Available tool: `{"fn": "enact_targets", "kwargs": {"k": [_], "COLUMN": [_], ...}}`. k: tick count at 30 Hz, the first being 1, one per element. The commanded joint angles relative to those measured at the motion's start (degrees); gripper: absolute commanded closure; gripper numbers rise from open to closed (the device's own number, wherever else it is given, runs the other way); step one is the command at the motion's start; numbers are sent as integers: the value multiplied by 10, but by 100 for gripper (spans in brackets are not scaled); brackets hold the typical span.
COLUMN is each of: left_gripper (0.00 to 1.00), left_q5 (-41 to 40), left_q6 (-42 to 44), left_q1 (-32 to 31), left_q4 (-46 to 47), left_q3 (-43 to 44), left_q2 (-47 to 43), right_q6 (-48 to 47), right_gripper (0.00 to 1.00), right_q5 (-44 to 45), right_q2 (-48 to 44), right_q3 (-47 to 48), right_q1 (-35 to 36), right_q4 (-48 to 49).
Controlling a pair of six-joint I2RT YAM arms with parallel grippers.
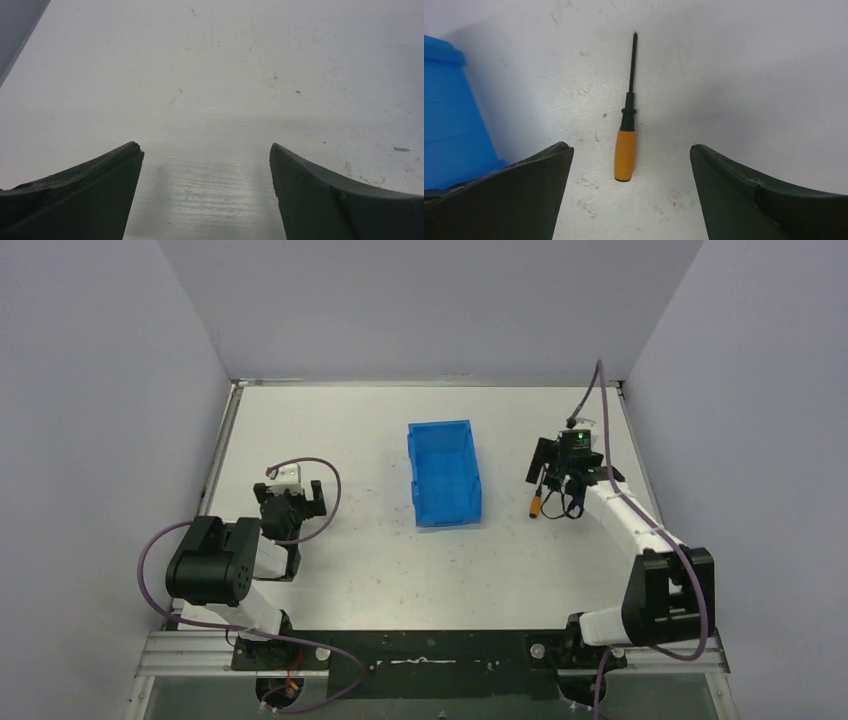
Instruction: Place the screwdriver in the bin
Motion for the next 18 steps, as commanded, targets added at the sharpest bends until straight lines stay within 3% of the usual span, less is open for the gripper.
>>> {"fn": "enact_targets", "kwargs": {"k": [1, 9, 15, 16, 18], "left_gripper": [3, 3, 3, 3, 3], "left_q5": [2, 1, 1, 1, 1], "left_q6": [-3, -3, -3, -3, -3], "left_q1": [2, 2, 2, 2, 2], "left_q4": [33, 33, 33, 33, 33], "left_q3": [13, 13, 13, 13, 13], "left_q2": [-3, -2, -3, -3, -3], "right_q6": [-12, -28, -40, -44, -54], "right_gripper": [13, 45, 95, 100, 100], "right_q5": [3, -12, 2, 2, 5], "right_q2": [97, 241, 246, 240, 219], "right_q3": [37, 68, 72, 77, 99], "right_q1": [-4, 4, 12, 14, 18], "right_q4": [-67, -59, -67, -72, -93]}}
